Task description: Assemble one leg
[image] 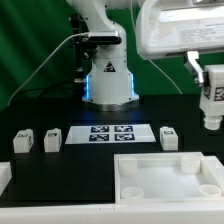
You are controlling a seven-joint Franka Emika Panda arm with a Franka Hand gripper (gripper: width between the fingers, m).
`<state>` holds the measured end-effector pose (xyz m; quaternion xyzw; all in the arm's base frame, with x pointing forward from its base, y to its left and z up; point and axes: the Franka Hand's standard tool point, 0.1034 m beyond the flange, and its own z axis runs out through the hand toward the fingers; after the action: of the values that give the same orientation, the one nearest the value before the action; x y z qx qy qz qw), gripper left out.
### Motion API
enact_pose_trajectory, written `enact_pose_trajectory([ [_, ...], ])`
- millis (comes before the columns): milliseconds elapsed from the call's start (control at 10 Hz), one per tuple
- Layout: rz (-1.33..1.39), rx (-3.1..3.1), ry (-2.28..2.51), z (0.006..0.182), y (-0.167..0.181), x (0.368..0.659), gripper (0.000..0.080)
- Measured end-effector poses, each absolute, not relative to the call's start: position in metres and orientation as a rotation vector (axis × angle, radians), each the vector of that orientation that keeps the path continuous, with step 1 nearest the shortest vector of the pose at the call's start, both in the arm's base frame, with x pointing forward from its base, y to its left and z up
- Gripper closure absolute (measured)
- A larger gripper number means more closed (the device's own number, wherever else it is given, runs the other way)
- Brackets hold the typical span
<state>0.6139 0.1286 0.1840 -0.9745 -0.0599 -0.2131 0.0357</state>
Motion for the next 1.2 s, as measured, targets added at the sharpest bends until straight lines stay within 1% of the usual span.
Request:
enact_pose_trajectory([
  [400,-0.645,-2.995,-0.185,0.182,0.129,0.612,0.0506],
  [500,-0.653,-2.992,-0.185,0.179,0.128,0.612,0.0506],
  [600,-0.663,-2.987,-0.182,0.162,0.127,0.612,0.0506],
  [700,-0.641,-2.999,-0.197,0.154,0.122,0.618,0.0506],
  [900,-0.64,-3.006,-0.209,0.151,0.113,0.634,0.0506],
  [1000,-0.645,-3.004,-0.207,0.144,0.112,0.636,0.0506],
  [1200,-0.675,-2.99,-0.206,0.121,0.114,0.635,0.0506],
])
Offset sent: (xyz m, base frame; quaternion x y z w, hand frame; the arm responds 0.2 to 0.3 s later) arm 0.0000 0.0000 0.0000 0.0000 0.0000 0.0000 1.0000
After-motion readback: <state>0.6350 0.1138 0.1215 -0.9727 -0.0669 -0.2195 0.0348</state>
